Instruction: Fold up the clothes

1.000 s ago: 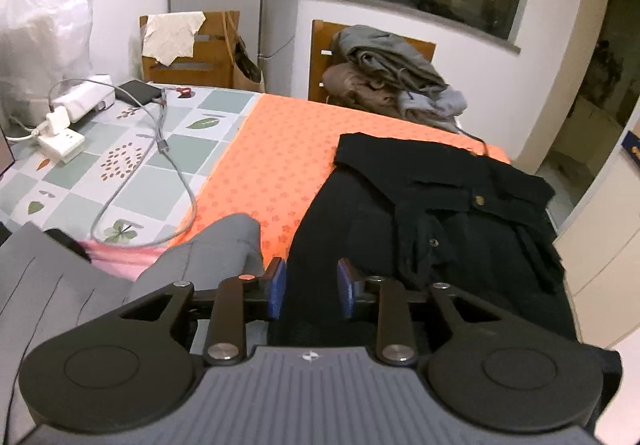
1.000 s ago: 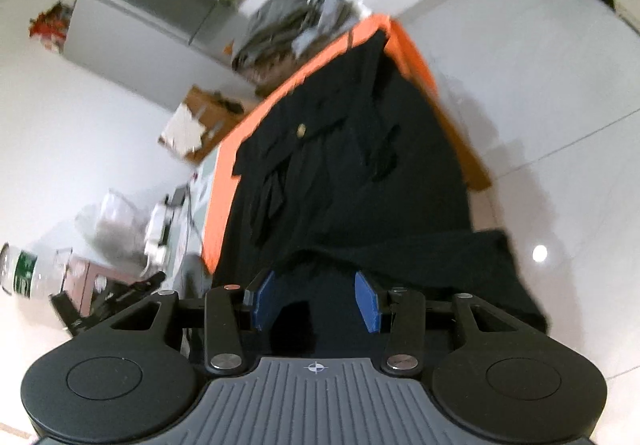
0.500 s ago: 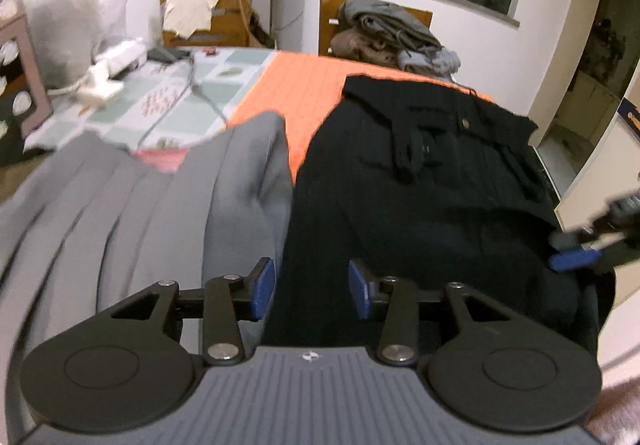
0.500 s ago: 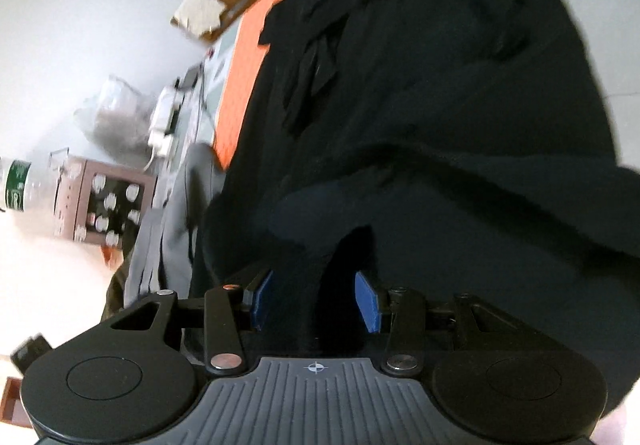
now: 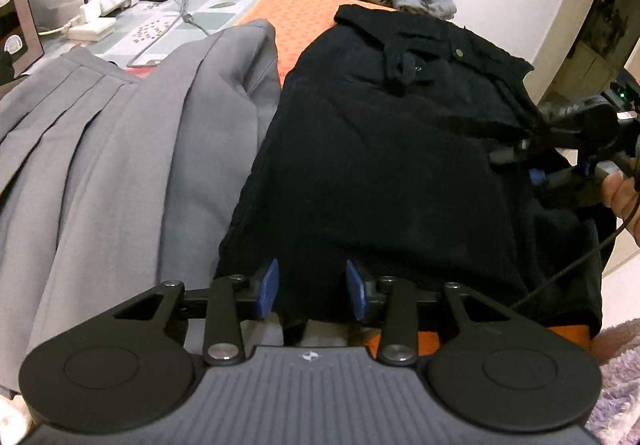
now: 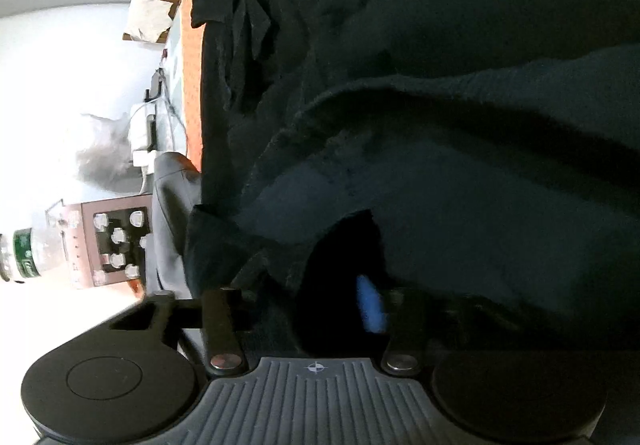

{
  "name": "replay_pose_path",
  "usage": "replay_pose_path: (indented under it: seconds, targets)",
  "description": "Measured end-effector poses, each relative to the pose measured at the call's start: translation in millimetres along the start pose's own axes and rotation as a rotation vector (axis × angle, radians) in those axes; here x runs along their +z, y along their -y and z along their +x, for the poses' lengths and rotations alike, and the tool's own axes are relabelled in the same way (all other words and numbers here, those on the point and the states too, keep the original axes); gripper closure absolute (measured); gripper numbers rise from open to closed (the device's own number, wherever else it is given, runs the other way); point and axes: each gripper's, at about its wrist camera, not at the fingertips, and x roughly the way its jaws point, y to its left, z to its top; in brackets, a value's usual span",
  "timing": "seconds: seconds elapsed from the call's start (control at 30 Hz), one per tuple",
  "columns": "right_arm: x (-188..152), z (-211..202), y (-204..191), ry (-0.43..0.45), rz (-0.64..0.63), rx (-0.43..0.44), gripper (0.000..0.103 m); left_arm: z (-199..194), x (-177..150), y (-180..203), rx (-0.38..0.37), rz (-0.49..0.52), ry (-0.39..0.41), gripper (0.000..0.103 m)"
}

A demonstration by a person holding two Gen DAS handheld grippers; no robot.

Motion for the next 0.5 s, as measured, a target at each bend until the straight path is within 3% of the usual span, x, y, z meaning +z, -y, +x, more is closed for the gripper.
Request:
replay_pose_path:
  seconds: [0.07,0.17,0.3,0.43,0.5]
  targets:
    - [0,-4,-7,0.016,-0.021,0.036,0.097,3,2,-1,0.006,0.001,-0.003,0.062]
    - [-2,-28,-37,0.101,-0.183,0.075,0.098,8,5,-2,0.01,0.005,-0.007,0.065]
    - [4,-31,-65,0.152,-0.398,-0.047,0.098,19,8,0,0.018,0.022,-0.016,0.069]
    - [7,3,-61,0.104,-0.563,-0.203,0.097,27,7,0,0.038,0.024,-0.033,0.069]
    - [2,11,-61,0.088,-0.645,-0.256,0.09,23,6,0,0.047,0.015,-0.022,0.068]
